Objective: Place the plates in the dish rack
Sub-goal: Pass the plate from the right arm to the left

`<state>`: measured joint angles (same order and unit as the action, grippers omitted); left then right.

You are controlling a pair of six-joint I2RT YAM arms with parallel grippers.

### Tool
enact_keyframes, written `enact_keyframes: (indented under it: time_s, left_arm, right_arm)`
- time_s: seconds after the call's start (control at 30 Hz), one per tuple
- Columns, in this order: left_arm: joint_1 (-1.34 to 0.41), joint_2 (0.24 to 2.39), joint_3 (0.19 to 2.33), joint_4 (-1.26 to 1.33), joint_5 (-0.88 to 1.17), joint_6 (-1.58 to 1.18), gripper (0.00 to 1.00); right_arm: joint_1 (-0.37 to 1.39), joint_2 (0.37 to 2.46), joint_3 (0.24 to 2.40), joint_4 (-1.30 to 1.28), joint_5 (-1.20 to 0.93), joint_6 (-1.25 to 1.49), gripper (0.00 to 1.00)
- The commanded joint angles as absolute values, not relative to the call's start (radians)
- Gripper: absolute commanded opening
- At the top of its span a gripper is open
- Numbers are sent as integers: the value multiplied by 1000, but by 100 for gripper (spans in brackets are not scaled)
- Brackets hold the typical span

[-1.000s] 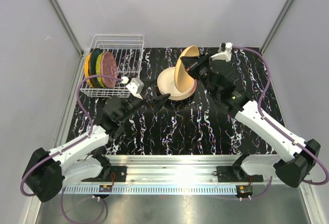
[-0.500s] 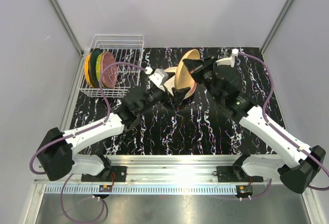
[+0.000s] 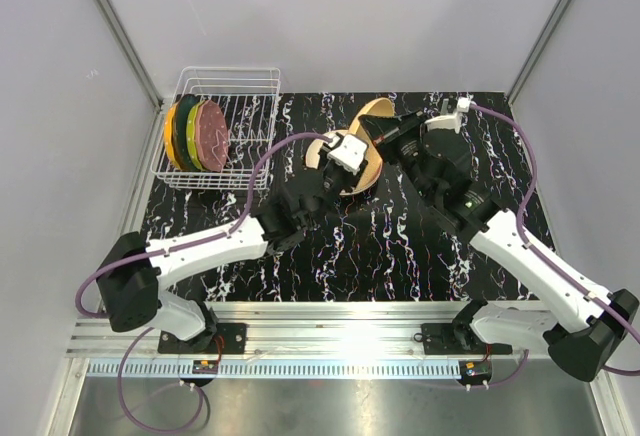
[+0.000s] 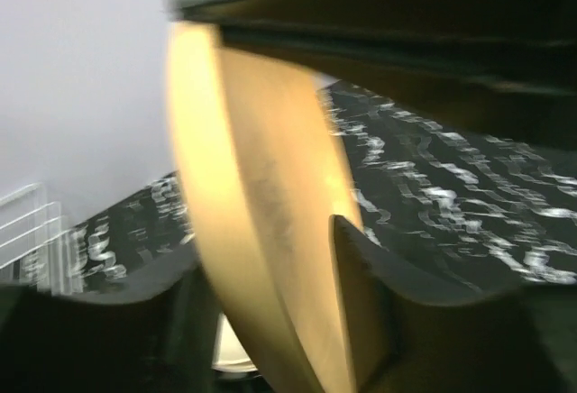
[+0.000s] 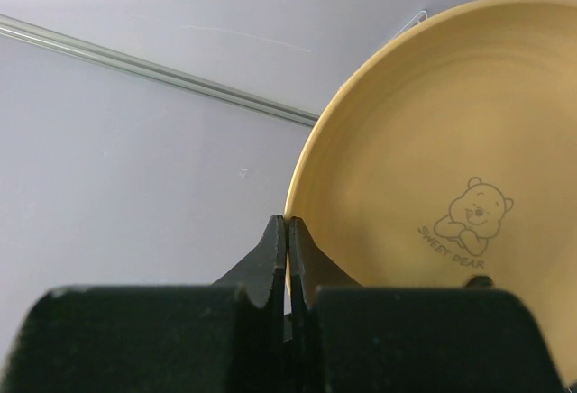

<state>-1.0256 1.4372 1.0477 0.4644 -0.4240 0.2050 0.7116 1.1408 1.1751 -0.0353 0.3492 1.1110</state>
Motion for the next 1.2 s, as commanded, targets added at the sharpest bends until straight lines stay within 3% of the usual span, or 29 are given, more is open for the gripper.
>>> enact_keyframes:
  time_s: [0.0,0.03,0.1,0.13,0.2,0.3,0.33,0.43,0.47,0.7,1.17]
  left_arm:
    - [-1031,1420,1075,520,-508,247,40]
    - [-1031,1420,1072,528,-518,247,26]
    - [-1031,1419,1066,532,-552,239,15]
    - [-1032,1419,1065,535,-561,236,3]
    - [-1032,1417,1062,535,-595,227,0]
    - [-1032,1417,1055,538,-638,242,0]
    - [-1032,1419,1054,541,-649,253,0]
    - [-1031,1408,1037,580,-709,296,0]
    - [-1028,1401,1026,592,-721,313,0]
    - [-902,1324,1022,522,-710,259,0]
    - [-379,1221,1003,219,-453,330,0]
  right_arm:
    - [716,1095,1174,25,364,1144,0]
    - [719,1095,1173,25,359,1146,0]
    - [718,1098,1175,23,354,1152,0]
    - [719,1100,1175,20,350,1152,0]
    - [719,1101,1175,17,348,1157,0]
    - [719,1101,1180,12,348,1152,26]
    - [719,1100,1181,8,353,1151,46]
    - [719,1094,1193,-35,367,1150,68]
    - [718,1092,1196,-44,371,1149,70]
    - [718,1040,1157,-77,391,1146,76]
    - [718,822,997,-150,512,973,84]
